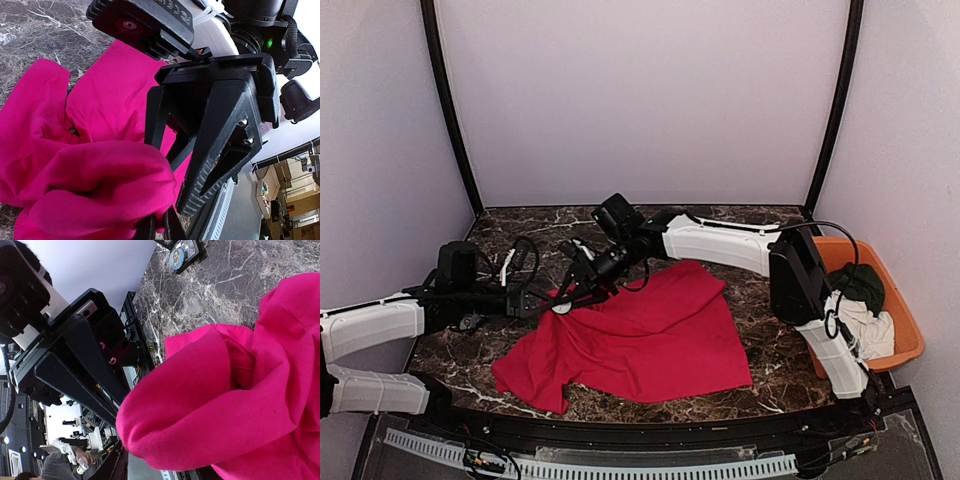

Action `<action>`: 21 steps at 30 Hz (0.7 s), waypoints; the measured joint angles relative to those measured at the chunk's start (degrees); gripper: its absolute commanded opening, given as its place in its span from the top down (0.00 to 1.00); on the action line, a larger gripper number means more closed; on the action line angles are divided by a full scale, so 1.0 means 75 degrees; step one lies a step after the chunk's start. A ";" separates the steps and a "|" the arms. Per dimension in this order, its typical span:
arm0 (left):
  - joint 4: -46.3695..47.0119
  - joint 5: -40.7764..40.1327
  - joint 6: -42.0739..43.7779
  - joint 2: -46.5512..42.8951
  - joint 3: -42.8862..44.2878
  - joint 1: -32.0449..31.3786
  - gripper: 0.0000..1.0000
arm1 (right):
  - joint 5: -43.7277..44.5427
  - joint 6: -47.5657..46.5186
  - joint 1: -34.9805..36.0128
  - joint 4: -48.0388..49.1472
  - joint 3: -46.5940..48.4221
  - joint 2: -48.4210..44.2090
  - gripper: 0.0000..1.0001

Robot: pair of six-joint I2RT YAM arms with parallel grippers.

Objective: Pin the brooch onto the clothing
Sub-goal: Pin the brooch onto the flattened clothing.

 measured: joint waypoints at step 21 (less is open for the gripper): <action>-0.0006 -0.0064 -0.0067 0.0000 -0.0003 0.0003 0.99 | 0.0221 -0.0111 0.0047 -0.0303 0.0239 0.0108 0.83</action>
